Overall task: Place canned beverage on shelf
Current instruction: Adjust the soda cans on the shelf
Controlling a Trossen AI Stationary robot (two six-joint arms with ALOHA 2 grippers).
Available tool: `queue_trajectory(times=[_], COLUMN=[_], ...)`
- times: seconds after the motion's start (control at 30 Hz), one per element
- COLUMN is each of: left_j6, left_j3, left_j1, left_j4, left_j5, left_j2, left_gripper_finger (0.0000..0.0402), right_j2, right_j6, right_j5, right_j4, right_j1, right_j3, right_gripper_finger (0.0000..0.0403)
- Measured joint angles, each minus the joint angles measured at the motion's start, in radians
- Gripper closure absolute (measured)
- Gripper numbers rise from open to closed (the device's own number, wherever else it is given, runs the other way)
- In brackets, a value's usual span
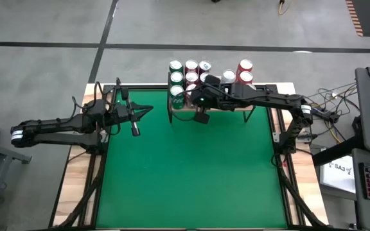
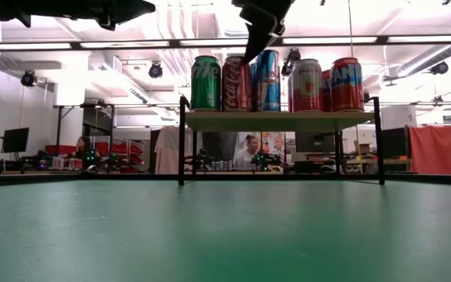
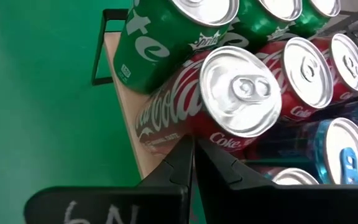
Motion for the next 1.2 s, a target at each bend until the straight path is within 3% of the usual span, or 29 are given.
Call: queue_trajectory(times=[0.67,0.8,0.93,1.2], left_j6=[-0.014,-0.024,-0.026,-0.045], left_j3=[0.0,0.0,0.0,0.0], left_j1=[0.0,0.0,0.0,0.0], left_j4=[0.004,0.003,0.004,0.027], left_j5=[0.0,0.0,0.0,0.001], left_j2=[0.0,0.0,0.0,0.0], left_gripper_finger=[0.0402,0.0402,0.0402,0.0402], right_j2=[-0.078,-0.135,-0.188,-0.22], right_j6=[0.07,0.135,0.185,0.209], right_j5=[0.004,0.067,0.128,0.119], right_j4=[-0.05,-0.117,-0.138,-0.123], right_j1=[0.057,0.056,0.016,-0.185], right_j3=[0.005,-0.011,-0.03,-0.032], right_gripper_finger=[0.0394,0.0394,0.0394,0.0394])
